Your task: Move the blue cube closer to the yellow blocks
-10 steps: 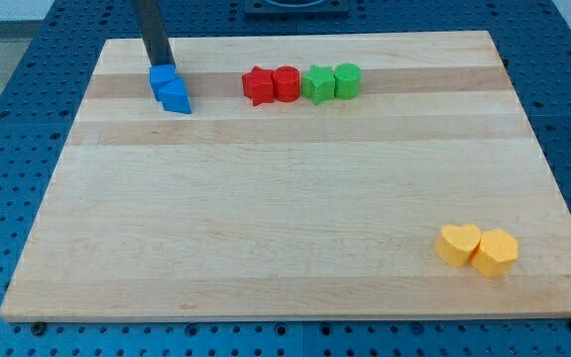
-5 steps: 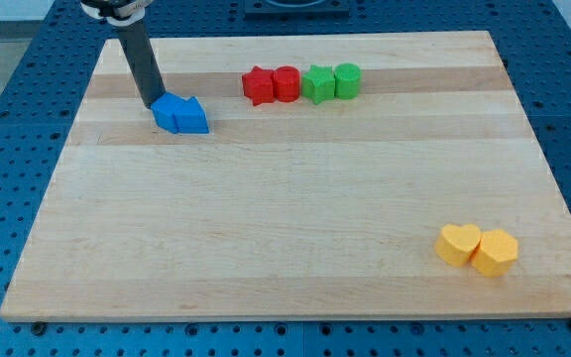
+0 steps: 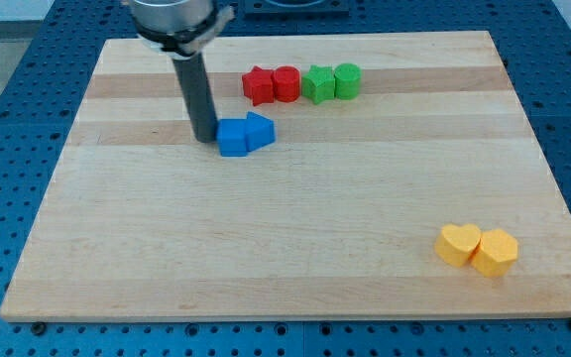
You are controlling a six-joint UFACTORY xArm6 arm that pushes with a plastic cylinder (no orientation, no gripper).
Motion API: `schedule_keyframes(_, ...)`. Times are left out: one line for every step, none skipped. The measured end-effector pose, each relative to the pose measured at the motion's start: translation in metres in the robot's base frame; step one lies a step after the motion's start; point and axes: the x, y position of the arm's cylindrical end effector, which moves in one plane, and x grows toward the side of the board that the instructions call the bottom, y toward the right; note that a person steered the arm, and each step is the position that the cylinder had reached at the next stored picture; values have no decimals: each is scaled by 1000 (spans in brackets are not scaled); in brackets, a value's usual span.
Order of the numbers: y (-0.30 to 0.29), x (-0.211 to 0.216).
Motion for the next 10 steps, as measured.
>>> schedule_keyframes(36, 8)
schedule_keyframes(72, 9)
schedule_keyframes(112, 9)
schedule_keyframes(141, 16)
schedule_keyframes(148, 36)
schedule_keyframes(148, 63)
schedule_keyframes(156, 90)
schedule_keyframes(170, 109)
schedule_keyframes(187, 125)
schedule_keyframes(205, 128)
